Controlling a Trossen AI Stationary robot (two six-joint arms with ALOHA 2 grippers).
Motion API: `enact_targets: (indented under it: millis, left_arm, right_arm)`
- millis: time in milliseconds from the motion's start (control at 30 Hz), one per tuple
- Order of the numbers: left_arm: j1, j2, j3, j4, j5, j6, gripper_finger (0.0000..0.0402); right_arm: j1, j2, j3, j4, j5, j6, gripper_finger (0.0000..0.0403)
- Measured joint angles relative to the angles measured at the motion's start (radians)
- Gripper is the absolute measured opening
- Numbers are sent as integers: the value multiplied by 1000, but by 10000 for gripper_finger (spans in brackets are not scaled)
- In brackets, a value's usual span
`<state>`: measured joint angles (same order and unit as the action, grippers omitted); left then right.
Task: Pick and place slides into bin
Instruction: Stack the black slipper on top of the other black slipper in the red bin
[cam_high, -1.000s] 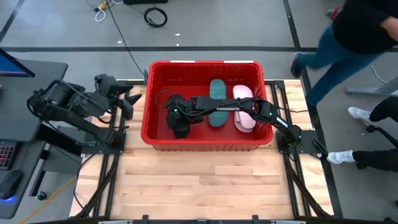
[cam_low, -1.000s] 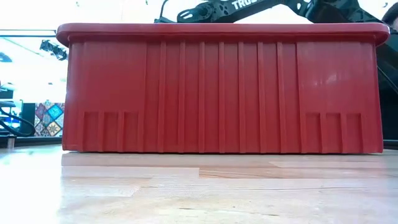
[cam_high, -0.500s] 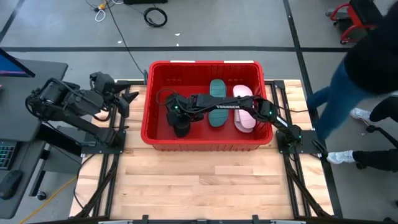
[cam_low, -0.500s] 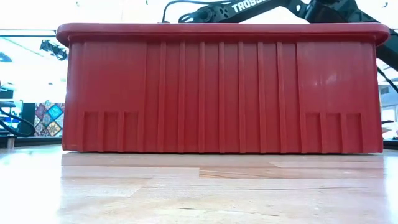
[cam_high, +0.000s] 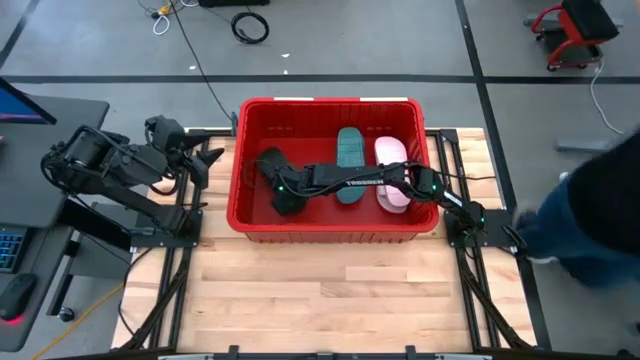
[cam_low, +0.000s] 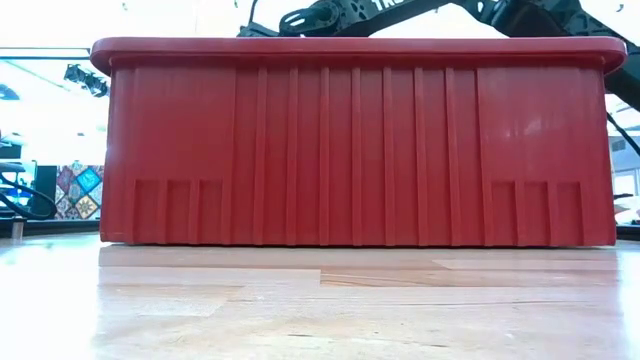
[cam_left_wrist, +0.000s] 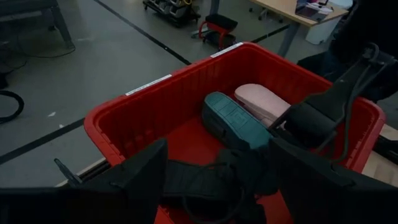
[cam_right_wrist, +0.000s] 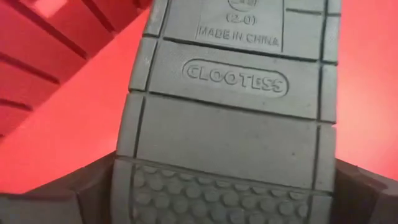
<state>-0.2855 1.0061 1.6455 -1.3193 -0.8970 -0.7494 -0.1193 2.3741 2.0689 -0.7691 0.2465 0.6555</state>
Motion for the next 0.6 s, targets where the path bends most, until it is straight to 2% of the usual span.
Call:
enact_targets:
  millis: [167, 333, 467, 600]
  left_arm:
    - [0, 0, 0, 0, 0, 1, 282]
    - [0, 0, 0, -1, 0, 2, 282]
    - [0, 0, 0, -6, 0, 2, 282]
    - [0, 0, 0, -13, 0, 2, 282]
  right_arm:
    - [24, 0, 0, -3, 81, -75, 400]
    - [31, 0, 0, -40, 51, -65, 400]
    - [32, 0, 0, -72, -42, 31, 400]
    - [32, 0, 0, -134, -197, 126, 400]
